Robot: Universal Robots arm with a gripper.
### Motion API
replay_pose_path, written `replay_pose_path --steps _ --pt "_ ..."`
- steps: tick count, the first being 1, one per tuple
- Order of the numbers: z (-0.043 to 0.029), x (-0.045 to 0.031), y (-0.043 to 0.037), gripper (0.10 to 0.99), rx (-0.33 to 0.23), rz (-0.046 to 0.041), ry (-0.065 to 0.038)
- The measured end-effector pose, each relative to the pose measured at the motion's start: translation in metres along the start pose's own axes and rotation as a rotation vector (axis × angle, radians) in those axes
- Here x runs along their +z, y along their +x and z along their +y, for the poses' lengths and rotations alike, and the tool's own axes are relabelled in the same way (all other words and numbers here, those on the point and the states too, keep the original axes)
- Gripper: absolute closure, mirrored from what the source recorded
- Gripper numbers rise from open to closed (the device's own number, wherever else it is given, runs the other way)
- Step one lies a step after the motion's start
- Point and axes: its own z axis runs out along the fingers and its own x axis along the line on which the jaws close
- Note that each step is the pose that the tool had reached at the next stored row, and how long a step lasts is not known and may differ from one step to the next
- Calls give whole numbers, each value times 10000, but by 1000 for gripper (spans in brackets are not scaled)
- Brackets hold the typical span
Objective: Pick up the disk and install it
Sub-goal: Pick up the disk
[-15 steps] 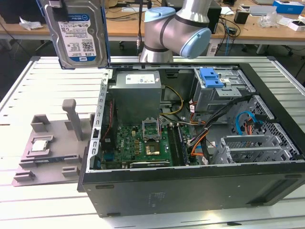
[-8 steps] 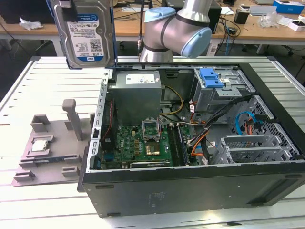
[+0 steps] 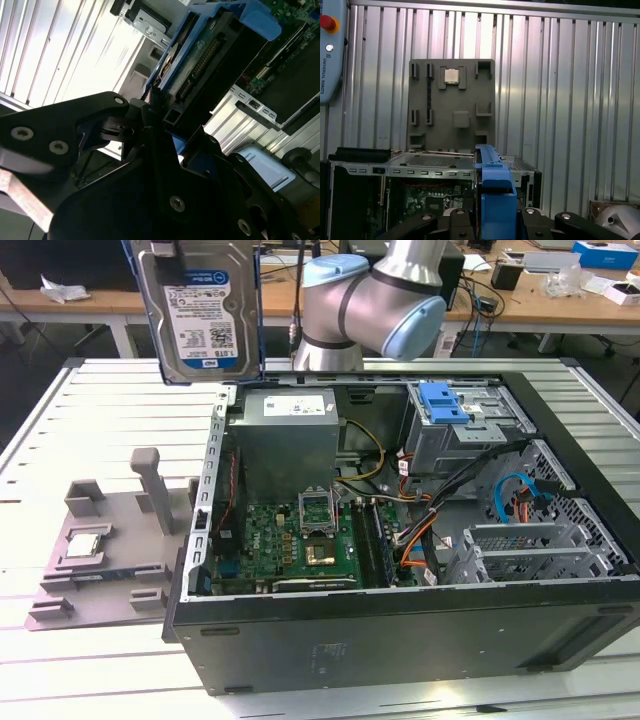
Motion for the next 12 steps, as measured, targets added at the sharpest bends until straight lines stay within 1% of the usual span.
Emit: replay_pose_path --steps 2,9,11,12 --pt "-66 -2 3 718 1 0 0" --pt "-229 -5 11 718 1 0 -1" --pt "-299 -7 15 718 2 0 -1" --pt "-321 -7 16 718 1 0 -2"
